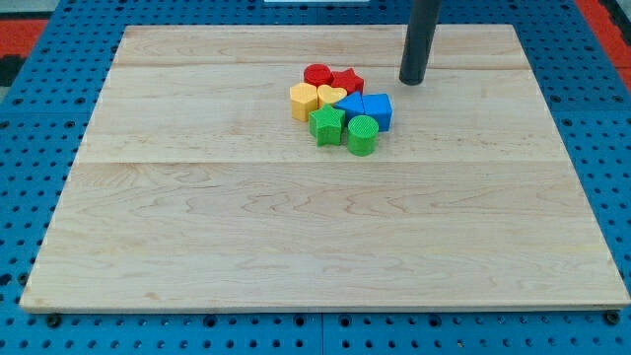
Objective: Move the green circle towards the bottom right of the board
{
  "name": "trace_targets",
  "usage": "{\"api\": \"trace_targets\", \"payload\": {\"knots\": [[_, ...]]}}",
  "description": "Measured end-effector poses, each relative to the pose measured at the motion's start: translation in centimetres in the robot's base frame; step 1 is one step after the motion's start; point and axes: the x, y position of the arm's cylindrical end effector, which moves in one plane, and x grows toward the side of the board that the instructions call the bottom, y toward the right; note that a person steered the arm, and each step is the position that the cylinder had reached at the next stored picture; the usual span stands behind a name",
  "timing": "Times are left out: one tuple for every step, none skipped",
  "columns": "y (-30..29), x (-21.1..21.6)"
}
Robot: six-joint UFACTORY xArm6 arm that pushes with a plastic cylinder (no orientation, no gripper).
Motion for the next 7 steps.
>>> {"api": "trace_targets", "payload": {"knots": [[-0.9, 4.9], [-5.5, 4.9], [-6.8, 4.9], [-6.8, 7.7], [-6.8, 11.6], [-6.8, 13.5], [-10.0, 11.5]]}}
